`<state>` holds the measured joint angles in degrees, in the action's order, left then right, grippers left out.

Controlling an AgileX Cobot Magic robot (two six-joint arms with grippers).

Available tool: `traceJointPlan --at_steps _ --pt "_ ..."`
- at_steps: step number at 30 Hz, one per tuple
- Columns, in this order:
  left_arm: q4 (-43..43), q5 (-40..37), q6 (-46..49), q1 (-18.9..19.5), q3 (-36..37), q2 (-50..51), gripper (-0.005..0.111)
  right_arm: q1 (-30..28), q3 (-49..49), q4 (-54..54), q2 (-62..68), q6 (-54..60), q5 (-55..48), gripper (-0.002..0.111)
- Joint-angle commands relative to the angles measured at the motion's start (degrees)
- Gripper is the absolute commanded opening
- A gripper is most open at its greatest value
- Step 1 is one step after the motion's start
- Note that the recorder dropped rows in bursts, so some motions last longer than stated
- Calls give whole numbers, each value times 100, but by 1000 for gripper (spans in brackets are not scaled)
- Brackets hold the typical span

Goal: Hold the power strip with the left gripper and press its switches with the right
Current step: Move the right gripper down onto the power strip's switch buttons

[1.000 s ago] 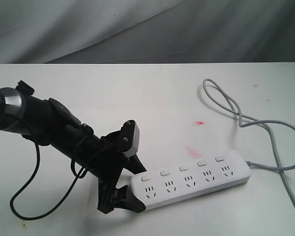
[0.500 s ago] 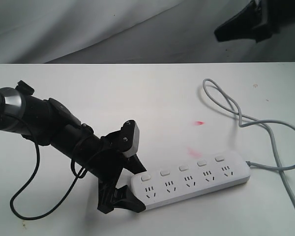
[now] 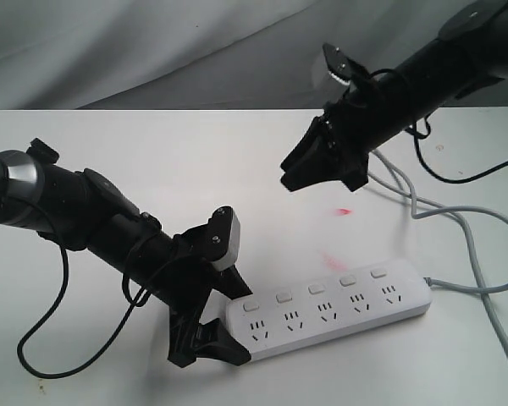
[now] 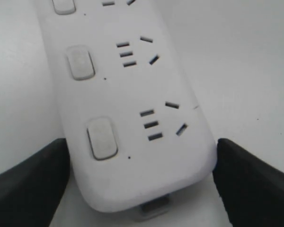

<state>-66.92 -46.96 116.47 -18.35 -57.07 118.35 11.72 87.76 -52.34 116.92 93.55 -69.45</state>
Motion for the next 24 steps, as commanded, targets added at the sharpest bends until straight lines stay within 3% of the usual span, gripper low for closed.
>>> traceJointPlan --at_steps 1,14,24 --pt "27 197 57 -33 20 -22 30 231 29 -3 209 293 150 58" --pt "27 197 57 -33 20 -22 30 315 29 -536 351 760 189 61" --pt "27 197 57 -33 20 -22 30 315 7 -535 351 179 192 61"
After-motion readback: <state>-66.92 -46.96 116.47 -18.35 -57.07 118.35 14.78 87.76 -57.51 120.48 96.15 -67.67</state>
